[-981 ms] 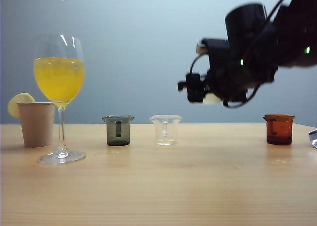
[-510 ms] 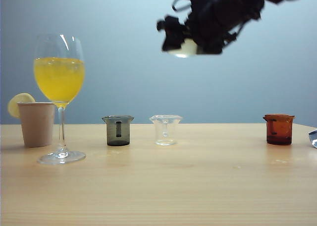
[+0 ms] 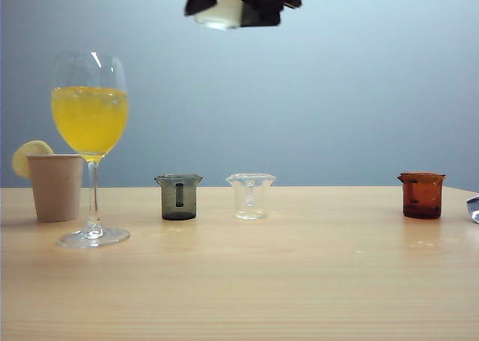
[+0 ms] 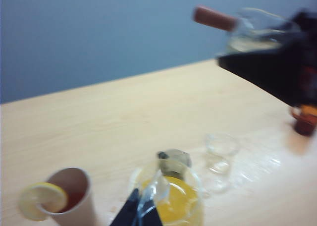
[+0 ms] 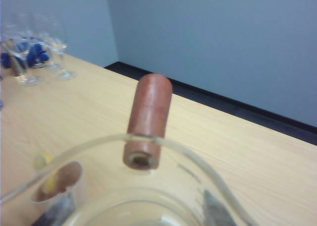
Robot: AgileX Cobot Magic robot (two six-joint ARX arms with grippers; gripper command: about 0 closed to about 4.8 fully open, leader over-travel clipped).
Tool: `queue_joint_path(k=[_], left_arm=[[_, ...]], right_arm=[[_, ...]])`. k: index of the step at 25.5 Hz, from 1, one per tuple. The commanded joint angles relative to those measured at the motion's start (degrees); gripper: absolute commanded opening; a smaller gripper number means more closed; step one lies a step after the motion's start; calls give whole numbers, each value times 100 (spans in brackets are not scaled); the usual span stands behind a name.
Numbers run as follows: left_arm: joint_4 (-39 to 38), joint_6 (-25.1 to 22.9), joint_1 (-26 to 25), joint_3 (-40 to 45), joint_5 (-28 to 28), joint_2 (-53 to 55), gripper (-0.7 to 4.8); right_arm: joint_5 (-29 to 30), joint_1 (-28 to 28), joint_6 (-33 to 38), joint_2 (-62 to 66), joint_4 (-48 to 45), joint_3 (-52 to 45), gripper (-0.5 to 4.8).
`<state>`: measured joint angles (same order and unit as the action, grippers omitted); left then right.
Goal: Pick up the third measuring cup from the left, pour the pineapple juice inside into the goblet, and finally put the measuring cup back in its original place.
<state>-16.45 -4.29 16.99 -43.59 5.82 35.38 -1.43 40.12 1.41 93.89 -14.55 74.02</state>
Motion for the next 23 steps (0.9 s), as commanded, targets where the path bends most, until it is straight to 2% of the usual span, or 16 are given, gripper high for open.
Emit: queue_joint_path(k=[1, 6, 17, 18, 21, 23], left_arm=[[68, -20, 2, -35, -61, -39, -5], [63, -17, 0, -33, -66, -24, -5], [63, -17, 0, -33, -66, -37, -5], [77, -103, 0, -33, -70, -37, -5], [229, -1215, -2, -31, -208, -31, -4], [332, -1185, -2, -31, -229, -42, -4]], right_arm=[[17, 162, -107, 96, 42, 280, 107], [164, 291, -149, 446, 85, 621, 106], [160, 289, -153, 793, 35, 704, 107], [160, 289, -164, 796, 35, 713, 107], [155, 289, -326, 796, 42, 761, 107], [153, 280, -361, 798, 52, 837, 107]])
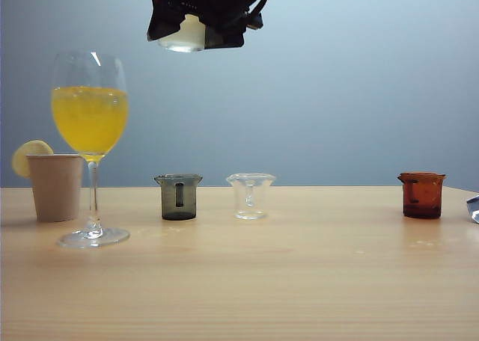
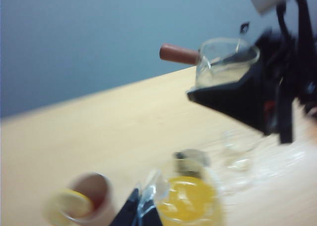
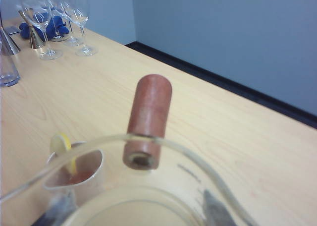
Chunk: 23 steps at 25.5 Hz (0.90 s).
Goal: Pick up the third measuring cup from the left, pour the pineapple juice inside into the goblet, and finally put the measuring cup back in its original place.
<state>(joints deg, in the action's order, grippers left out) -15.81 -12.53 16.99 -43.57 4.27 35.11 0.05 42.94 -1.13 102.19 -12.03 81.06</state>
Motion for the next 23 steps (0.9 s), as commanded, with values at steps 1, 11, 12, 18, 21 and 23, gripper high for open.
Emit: queue_joint_path(k=[1, 11, 12, 18, 21, 23], left_arm=[[267, -354, -2, -33, -48, -15, -4], [-61, 1287, -2, -33, 98, -55, -4], [-162, 1191, -2, -33, 101, -55, -4], [-658, 1108, -2, -33, 107, -52, -4], [-664, 1108, -2, -33, 109, -52, -4], [-756, 1113, -2, -33, 109, -50, -4]], right_arm=[[2, -2, -109, -33, -216, 144, 107], [13, 39, -111, 411, -35, 785, 107], [22, 42, -162, 490, 22, 894, 107], [184, 79, -817, 820, 284, 1344, 107], [179, 85, -1182, 833, 282, 1346, 107], [181, 103, -1582, 835, 278, 1346, 107]])
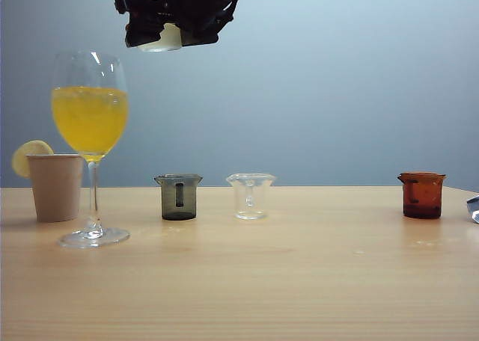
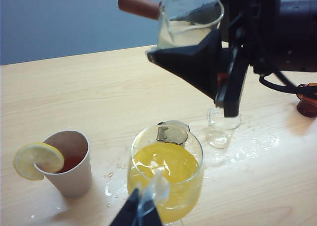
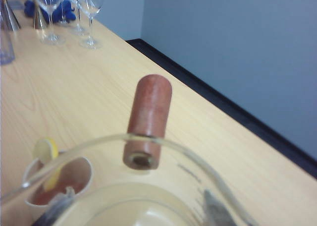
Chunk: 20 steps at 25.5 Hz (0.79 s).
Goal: Pick up the third measuring cup from the left, pour the pineapple juice inside into the goblet, and finally put the measuring cup back in its original place.
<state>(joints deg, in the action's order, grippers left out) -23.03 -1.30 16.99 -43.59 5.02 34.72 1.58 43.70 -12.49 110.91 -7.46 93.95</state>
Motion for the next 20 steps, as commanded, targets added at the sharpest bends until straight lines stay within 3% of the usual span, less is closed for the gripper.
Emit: queue_joint_path(k=[1, 13, 20], left_arm=[[-48, -11, -2, -31, 33, -11, -4], [-48, 177, -2, -31, 17, -2, -4], [-48, 177, -2, -31, 17, -2, -4]], right_arm=[[28, 31, -570, -37, -179, 57, 107], [323, 118, -988, 44, -393, 52, 107], [463, 94, -789, 42, -291, 50, 109]])
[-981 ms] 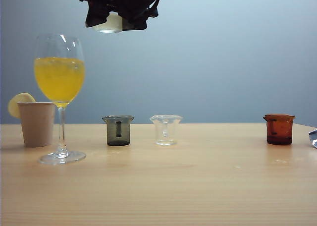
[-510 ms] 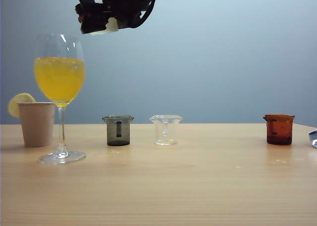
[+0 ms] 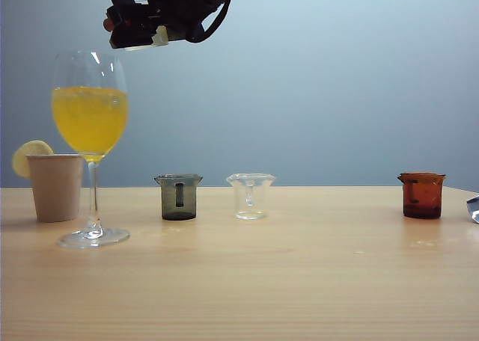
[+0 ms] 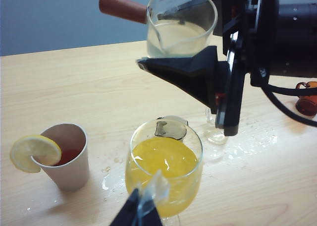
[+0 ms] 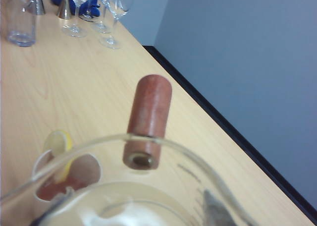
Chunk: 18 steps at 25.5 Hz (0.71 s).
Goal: Pick up the third measuring cup from the left, pour the pineapple juice inside into the goblet, and finally put the measuring cup back in its original place.
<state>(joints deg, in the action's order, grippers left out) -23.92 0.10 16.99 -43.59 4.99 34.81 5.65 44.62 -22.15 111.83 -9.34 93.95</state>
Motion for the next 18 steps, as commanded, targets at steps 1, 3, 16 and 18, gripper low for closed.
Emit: queue_joint_path(k=[1, 3, 16, 18], left_arm=[[42, 37, -2, -31, 17, -11, -4], [39, 37, -2, -31, 20, -11, -4], [39, 37, -2, -31, 20, -11, -4], [42, 37, -2, -31, 20, -11, -4]], right_arm=[[55, 2, 280, -52, -70, 50, 110], [50, 2, 590, -72, 77, 48, 117], [238, 4, 588, -439, 778, -83, 116], [293, 4, 597, -461, 782, -153, 116]])
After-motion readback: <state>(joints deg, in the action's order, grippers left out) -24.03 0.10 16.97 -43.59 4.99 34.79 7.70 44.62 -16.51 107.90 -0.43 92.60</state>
